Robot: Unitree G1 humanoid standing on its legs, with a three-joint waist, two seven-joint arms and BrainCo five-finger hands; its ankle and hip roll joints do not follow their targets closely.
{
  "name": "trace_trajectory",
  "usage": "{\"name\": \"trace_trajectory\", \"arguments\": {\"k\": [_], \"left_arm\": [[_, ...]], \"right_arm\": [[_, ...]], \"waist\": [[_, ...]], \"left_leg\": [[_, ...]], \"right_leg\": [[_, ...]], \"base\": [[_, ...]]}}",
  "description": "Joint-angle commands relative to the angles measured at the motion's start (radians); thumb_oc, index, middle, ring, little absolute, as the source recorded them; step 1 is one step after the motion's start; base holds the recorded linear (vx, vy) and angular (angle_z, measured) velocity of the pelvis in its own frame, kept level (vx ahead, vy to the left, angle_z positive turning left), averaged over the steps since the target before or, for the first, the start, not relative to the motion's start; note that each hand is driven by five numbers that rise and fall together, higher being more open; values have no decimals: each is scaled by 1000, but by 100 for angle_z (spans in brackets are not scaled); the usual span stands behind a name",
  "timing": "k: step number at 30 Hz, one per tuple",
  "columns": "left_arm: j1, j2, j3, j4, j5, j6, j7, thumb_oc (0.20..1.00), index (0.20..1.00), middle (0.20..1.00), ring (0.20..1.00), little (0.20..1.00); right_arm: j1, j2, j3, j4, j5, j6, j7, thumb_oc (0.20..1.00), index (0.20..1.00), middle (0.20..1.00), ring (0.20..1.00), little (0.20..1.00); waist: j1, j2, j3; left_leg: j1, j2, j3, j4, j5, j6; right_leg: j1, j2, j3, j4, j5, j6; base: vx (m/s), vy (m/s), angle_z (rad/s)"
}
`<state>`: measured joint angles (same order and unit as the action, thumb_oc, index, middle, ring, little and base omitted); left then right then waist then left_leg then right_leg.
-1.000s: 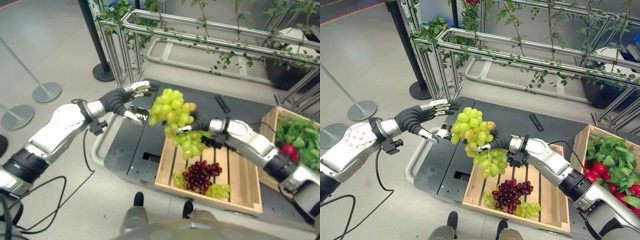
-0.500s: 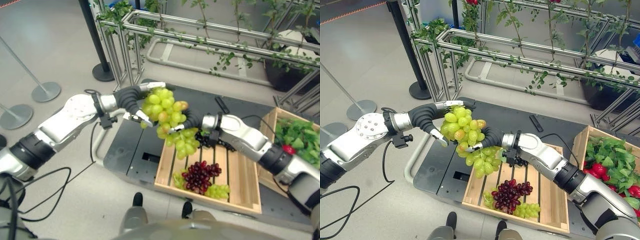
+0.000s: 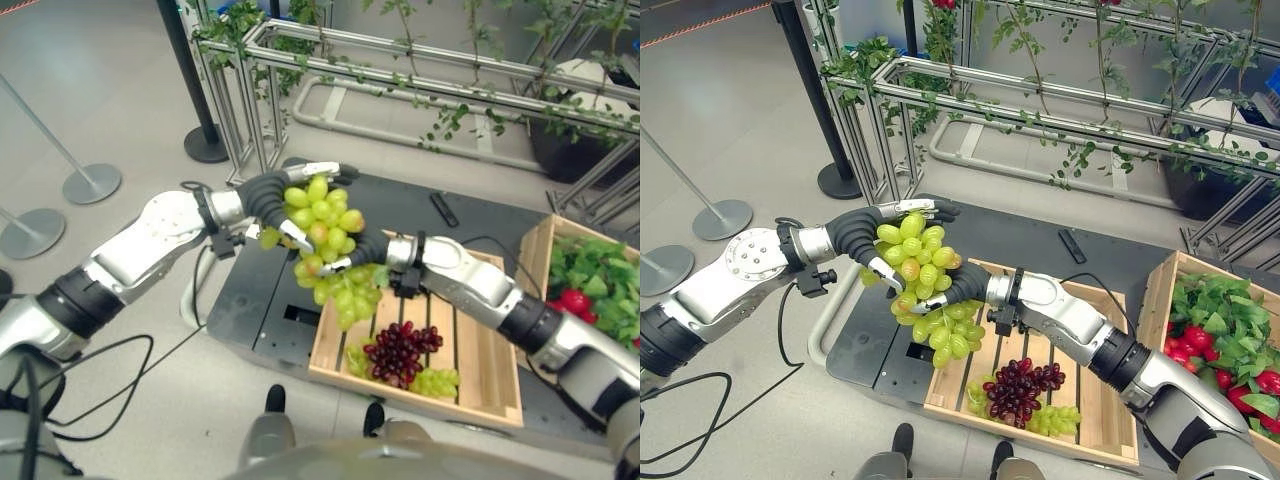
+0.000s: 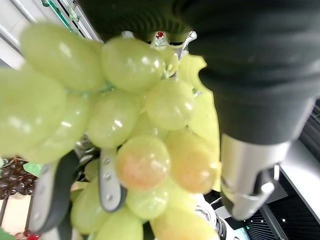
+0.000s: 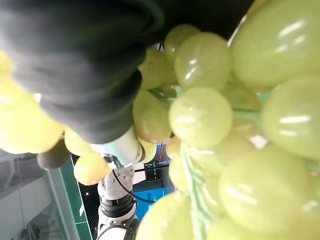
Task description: Pick up the fruits from the basket on one side to the basket on the other side
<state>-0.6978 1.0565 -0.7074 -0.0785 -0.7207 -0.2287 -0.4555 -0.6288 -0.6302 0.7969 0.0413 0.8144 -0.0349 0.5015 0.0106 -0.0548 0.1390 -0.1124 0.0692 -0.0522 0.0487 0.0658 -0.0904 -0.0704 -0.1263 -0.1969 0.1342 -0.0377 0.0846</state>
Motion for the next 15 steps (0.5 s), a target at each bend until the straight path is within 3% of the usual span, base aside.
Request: {"name": "trace_trajectory", "arguments": {"k": [1, 2, 4, 5, 15], "left_arm": [[-54, -29, 6, 5, 0, -30, 3, 677, 677, 677, 677, 677], [-51, -32, 7, 9, 3, -29, 7, 282, 282, 282, 282, 282], [-51, -31, 7, 9, 3, -29, 7, 282, 282, 282, 282, 282], [-49, -31, 10, 10, 3, -28, 7, 200, 200, 200, 200, 200], [-36, -22, 21, 5, -3, -22, 5, 200, 200, 200, 200, 200]], "right_arm": [[-133, 57, -13, -82, 17, -62, -7, 200, 200, 200, 200, 200], [-134, 64, -15, -83, 15, -64, -11, 200, 200, 200, 200, 200], [-134, 64, -15, -83, 15, -64, -11, 200, 200, 200, 200, 200], [-136, 70, -18, -80, 13, -64, -14, 200, 200, 200, 200, 200], [-141, 69, -33, -77, -2, -69, -24, 200, 200, 200, 200, 200]], "waist": [[-13, -31, -22], [-12, -30, -22], [-12, -30, -22], [-11, -30, -21], [-9, -32, -22]], "left_leg": [[14, -11, 30, 28, -76, 32], [14, -11, 30, 28, -76, 32], [14, -11, 30, 28, -76, 32], [12, -11, 30, 30, -76, 32], [14, -12, 30, 32, -80, 34]], "right_leg": [[12, -44, 40, 14, 17, 85], [12, -44, 41, 14, 16, 85], [12, -44, 41, 14, 16, 85], [11, -44, 42, 14, 16, 85], [13, -44, 44, 15, 15, 84]], "base": [[0, 0, 0], [0, 0, 0], [0, 0, 0], [0, 0, 0], [0, 0, 0]]}}
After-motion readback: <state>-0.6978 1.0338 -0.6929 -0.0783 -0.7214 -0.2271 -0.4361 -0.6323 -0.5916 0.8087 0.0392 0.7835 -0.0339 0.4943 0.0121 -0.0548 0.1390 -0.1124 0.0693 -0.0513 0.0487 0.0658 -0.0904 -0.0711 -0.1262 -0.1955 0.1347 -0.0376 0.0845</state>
